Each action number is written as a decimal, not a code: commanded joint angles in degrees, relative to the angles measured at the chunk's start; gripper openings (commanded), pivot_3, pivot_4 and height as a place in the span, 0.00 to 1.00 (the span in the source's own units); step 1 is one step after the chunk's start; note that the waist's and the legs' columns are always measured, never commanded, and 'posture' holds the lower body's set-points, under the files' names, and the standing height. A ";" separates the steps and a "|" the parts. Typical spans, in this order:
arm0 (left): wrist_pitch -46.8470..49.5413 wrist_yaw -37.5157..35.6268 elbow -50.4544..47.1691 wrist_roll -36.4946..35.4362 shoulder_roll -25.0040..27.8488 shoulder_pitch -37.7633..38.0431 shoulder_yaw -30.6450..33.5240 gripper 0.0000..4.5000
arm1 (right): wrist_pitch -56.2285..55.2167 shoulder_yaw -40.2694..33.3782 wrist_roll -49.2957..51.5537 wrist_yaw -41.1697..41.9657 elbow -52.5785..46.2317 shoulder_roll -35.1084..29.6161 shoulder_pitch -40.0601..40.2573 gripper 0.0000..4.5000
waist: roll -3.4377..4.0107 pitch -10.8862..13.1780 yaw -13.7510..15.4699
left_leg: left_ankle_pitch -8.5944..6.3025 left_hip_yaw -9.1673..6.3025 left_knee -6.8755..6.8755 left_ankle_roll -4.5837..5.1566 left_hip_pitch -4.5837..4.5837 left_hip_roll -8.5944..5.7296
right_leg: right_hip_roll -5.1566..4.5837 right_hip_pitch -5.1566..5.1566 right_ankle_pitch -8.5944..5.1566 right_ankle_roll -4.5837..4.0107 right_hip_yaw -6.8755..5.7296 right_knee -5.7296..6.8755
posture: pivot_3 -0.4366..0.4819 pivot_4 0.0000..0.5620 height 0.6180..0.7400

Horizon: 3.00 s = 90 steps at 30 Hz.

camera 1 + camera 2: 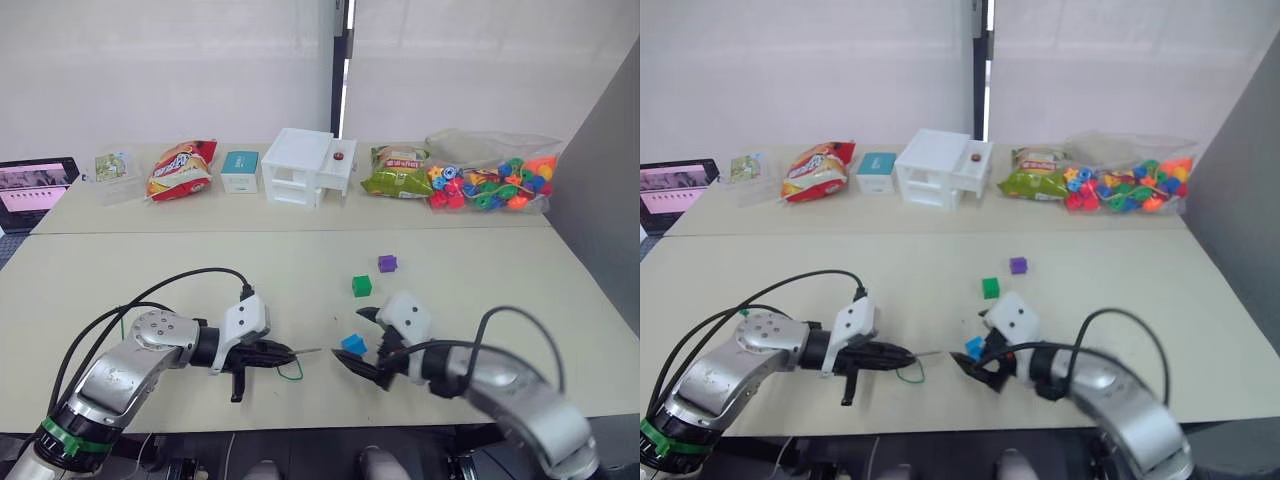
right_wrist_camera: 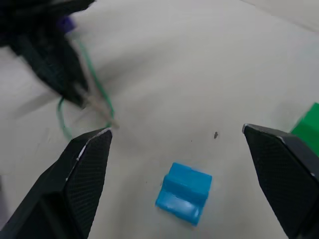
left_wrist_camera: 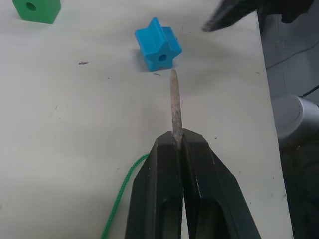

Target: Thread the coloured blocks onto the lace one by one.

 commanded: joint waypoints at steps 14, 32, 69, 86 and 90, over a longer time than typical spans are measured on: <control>1.02 2.09 -6.28 -0.68 0.42 2.21 -0.62 0.00 | -44.54 17.39 -17.51 34.07 44.37 0.55 -23.75 0.99 | 0.00 0.01 0.24 | -0.01 0.04 0.08 0.01 -0.10 -0.02 | -0.08 -0.13 0.02 -0.01 0.02 0.11 | 0.48 0.27 1.00; 2.79 6.10 -5.79 4.05 0.02 1.89 -4.08 0.00 | -32.63 12.47 -17.84 28.30 34.95 2.88 -17.24 0.30 | 0.00 0.01 0.39 | -0.01 0.01 0.08 0.01 -0.05 -0.05 | -0.08 -0.15 0.02 -0.01 0.02 0.30 | 0.48 0.27 1.00; 15.49 11.15 -1.19 6.18 -12.28 -14.44 -14.66 0.00 | -16.17 16.44 -21.00 22.45 21.28 2.39 -15.25 0.30 | -0.01 0.00 0.11 | -0.01 -0.02 0.13 0.01 -0.03 -0.06 | -0.05 -0.13 0.02 -0.01 0.02 0.35 | 0.48 0.27 1.00; 3.48 8.90 5.95 9.48 -14.46 -15.23 -13.23 0.43 | -12.09 15.89 -21.11 20.65 18.42 2.25 -13.33 0.30 | -0.03 -0.03 0.56 | 0.02 -0.03 0.22 -0.03 0.01 -0.09 | -0.06 -0.01 0.02 0.00 0.02 0.26 | 0.48 0.27 1.00; 3.76 6.46 3.82 6.52 -11.14 -13.40 -9.45 0.64 | -11.29 15.25 -21.59 19.66 18.11 1.25 -11.77 0.30 | -0.03 -0.03 0.19 | 0.01 -0.06 0.16 -0.02 0.01 -0.08 | -0.05 -0.09 0.02 -0.01 0.02 0.38 | 0.48 0.27 1.00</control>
